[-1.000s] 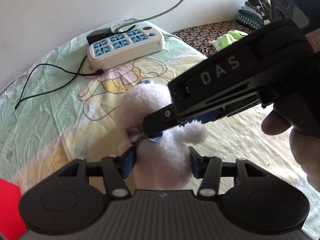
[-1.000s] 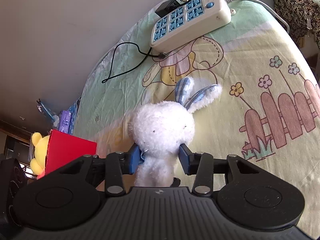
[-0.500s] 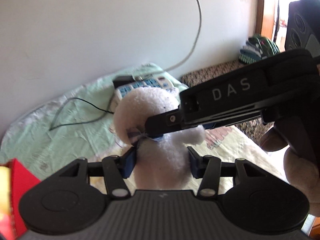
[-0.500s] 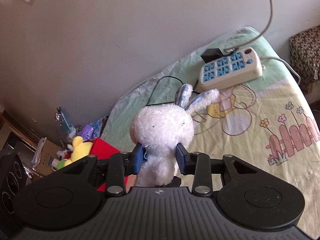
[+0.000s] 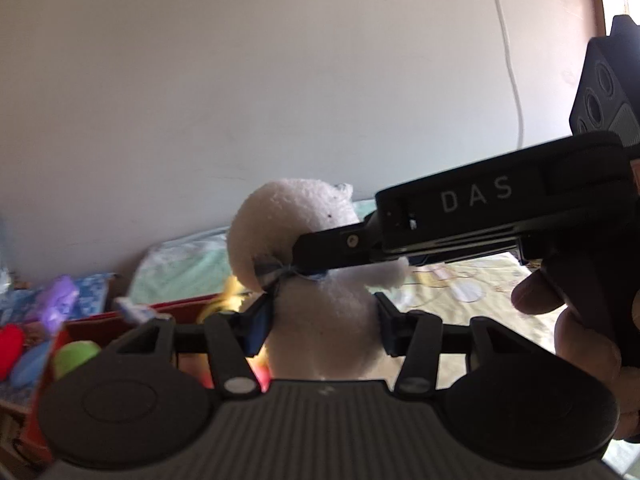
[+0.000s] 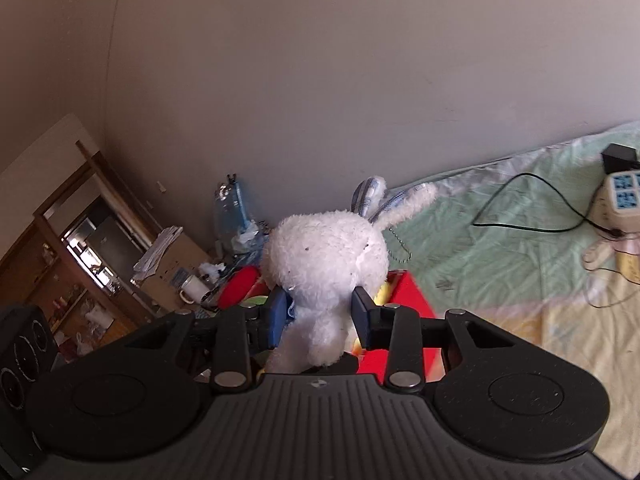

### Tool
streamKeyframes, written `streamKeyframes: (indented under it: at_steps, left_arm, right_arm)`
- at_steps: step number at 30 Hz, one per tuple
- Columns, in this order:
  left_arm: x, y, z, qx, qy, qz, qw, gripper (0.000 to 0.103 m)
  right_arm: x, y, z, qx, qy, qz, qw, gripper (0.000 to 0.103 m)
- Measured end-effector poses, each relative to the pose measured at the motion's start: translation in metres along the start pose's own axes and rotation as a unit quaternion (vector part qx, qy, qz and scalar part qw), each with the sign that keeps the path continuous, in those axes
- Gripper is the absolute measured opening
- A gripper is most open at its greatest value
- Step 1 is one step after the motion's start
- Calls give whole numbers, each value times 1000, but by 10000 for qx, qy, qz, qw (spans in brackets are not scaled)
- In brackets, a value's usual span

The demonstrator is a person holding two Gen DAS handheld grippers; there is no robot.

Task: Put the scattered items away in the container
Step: 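Lift the white bow-tie bunny with the right gripper over the red box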

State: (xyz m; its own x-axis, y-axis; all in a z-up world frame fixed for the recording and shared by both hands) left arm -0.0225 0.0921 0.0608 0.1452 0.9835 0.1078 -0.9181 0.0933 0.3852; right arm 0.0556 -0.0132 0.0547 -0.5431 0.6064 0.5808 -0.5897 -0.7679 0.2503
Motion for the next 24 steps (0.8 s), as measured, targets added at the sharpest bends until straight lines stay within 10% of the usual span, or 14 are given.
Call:
streamKeyframes:
  at_steps: [12, 24]
  left_arm:
    - [147, 46, -42, 140, 323, 892, 9954, 52]
    - [196, 34, -89, 579, 31, 798, 9951, 52]
  right_arm:
    - [127, -120, -48, 407, 944, 548, 9932, 37]
    - [153, -185, -90, 585, 1815, 211, 9814, 37]
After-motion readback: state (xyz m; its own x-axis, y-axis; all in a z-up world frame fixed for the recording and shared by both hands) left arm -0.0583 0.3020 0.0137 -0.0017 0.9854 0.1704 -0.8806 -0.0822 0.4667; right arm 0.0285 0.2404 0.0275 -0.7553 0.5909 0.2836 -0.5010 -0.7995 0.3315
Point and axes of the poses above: each gripper's, at about its wrist camera, not at the fingertips, and y roughly against the way its jaws point, x to its left, z to its top, the point moved 6 cm from there along -y, roughly the way its jaws point, and after that the axes turned 6 degrees about -x, right-handed, at the moved point
